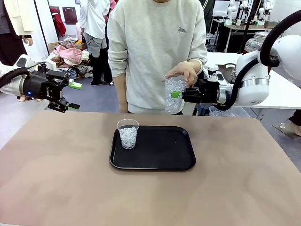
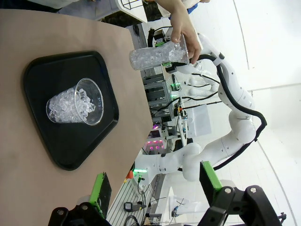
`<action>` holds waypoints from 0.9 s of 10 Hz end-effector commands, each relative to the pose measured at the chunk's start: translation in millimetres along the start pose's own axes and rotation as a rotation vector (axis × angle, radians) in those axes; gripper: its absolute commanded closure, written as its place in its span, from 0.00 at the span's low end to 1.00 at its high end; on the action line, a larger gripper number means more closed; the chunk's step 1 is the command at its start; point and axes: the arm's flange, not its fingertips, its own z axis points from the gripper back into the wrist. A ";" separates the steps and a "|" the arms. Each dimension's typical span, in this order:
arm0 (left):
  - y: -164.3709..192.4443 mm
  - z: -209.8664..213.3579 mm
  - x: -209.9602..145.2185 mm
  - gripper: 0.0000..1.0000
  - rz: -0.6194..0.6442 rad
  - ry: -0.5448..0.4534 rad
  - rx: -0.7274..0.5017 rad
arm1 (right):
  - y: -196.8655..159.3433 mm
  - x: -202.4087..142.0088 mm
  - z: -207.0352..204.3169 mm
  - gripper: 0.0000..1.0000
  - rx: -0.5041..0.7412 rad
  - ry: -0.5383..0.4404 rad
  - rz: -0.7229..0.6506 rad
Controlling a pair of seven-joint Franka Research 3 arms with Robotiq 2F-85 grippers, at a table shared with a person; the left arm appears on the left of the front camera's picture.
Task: Pour the drink into the iced cup.
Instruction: Open the gripper to release the iced cup you were holding.
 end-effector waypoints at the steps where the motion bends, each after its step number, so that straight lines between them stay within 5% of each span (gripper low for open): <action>1: -1.5 0.5 -0.4 0.00 -0.005 -0.006 0.002 | 1.1 5.4 -0.8 0.51 0.000 -0.006 0.012; 9: -1.5 0.5 -0.4 0.00 -0.005 -0.006 0.002 | 1.1 5.4 -0.8 0.51 0.000 -0.006 0.012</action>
